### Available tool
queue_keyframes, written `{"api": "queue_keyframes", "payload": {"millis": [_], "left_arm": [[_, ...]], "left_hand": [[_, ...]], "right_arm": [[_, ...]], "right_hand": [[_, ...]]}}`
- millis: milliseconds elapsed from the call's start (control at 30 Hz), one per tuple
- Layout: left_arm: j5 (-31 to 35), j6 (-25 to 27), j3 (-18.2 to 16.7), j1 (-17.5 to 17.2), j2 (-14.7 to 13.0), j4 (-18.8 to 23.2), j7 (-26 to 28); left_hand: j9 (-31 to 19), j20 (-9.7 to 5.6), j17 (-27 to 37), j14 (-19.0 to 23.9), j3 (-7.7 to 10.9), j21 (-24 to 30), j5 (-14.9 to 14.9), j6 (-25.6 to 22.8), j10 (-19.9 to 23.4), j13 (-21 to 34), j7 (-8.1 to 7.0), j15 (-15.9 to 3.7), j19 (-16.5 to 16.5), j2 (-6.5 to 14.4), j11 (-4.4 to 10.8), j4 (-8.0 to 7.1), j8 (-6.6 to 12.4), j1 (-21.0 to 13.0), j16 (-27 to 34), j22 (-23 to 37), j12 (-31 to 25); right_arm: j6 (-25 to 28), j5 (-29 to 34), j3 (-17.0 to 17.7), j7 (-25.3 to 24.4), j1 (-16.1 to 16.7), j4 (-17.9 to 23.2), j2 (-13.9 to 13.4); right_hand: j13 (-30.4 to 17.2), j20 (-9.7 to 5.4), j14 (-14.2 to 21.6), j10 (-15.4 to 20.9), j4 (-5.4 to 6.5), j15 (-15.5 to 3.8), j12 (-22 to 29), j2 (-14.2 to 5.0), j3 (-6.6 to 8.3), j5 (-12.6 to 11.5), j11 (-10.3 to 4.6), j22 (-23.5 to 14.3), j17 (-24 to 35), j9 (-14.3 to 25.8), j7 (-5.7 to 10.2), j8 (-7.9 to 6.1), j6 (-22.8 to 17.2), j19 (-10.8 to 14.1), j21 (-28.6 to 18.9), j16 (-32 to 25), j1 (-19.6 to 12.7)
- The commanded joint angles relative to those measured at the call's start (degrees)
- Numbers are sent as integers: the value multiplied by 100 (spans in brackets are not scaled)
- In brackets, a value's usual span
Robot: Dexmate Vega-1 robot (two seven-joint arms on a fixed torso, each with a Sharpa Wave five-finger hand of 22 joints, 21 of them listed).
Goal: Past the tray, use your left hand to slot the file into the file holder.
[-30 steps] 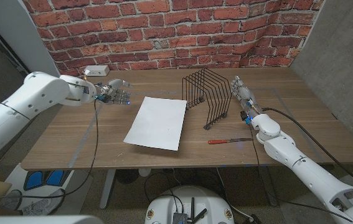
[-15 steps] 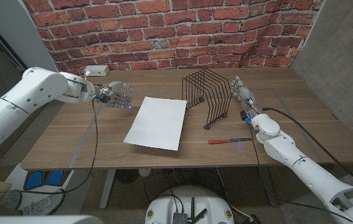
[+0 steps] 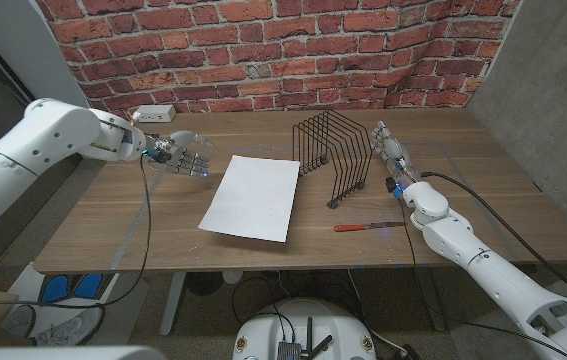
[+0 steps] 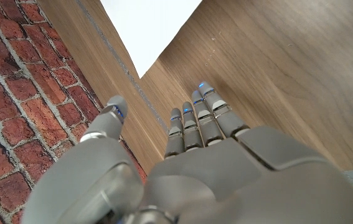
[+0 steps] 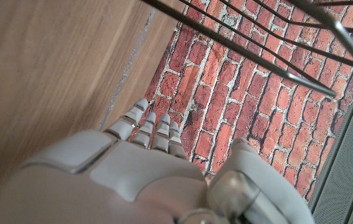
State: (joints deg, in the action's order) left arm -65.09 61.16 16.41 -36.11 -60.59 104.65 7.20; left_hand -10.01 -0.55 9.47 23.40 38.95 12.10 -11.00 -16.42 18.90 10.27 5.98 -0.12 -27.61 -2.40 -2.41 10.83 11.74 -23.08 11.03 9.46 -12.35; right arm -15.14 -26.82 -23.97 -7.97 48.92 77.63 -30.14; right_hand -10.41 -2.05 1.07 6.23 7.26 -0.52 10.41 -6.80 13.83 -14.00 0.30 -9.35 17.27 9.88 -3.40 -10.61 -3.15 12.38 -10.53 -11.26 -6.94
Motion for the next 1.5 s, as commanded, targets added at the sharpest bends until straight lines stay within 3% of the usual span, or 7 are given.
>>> {"api": "queue_keyframes", "payload": {"millis": [33, 400, 833, 1500], "left_arm": [[-305, 25, -144, -136, -62, -298, -324], [-486, 72, -82, -140, -40, -638, -633], [-565, 171, -30, -63, -43, -765, -734], [-572, 271, 184, 143, 22, -1157, -1323]], "left_hand": [[-20, -24, 13, 106, -33, 31, 13, -132, 106, 20, -5, -36, -120, -34, -20, 5, 22, -125, 20, 26, -15], [-18, -30, 8, 255, -43, 27, 28, -222, 230, 15, 32, -41, -270, -90, -13, 16, 10, -364, 16, 25, -8], [-18, -78, 6, 668, -121, 64, 53, -581, 624, 9, 88, -124, -699, -245, 9, 3, 30, -880, 32, 32, -28], [-17, -51, 9, 799, -223, 13, 55, -572, 701, 5, 237, -20, -766, -314, -116, -16, -56, -1167, 1, 36, 35]], "right_arm": [[3, 23, -40, 16, -102, -122, 57], [17, 42, -58, -6, -142, -160, 81], [-137, 26, -39, 19, -120, -242, 111], [-176, 3, 19, -47, -43, -240, 93]], "right_hand": [[-6, -108, 11, 39, -1, -62, 53, -154, 47, -23, -35, -17, -8, 14, 22, -26, -29, 51, -30, -50, 24], [-7, -98, 25, 43, -5, -62, 52, -158, 71, -25, -42, -17, -25, 14, 37, -27, -47, 61, -30, -55, 23], [-8, -87, 13, 40, -7, -75, 48, -155, 99, -24, -43, -18, -45, 11, 67, -21, -57, 79, -31, -52, 30], [-10, -111, -11, 17, 4, -83, 41, -131, 106, -18, -47, -18, -59, 13, 55, -6, -22, 83, -27, -53, 69]]}}
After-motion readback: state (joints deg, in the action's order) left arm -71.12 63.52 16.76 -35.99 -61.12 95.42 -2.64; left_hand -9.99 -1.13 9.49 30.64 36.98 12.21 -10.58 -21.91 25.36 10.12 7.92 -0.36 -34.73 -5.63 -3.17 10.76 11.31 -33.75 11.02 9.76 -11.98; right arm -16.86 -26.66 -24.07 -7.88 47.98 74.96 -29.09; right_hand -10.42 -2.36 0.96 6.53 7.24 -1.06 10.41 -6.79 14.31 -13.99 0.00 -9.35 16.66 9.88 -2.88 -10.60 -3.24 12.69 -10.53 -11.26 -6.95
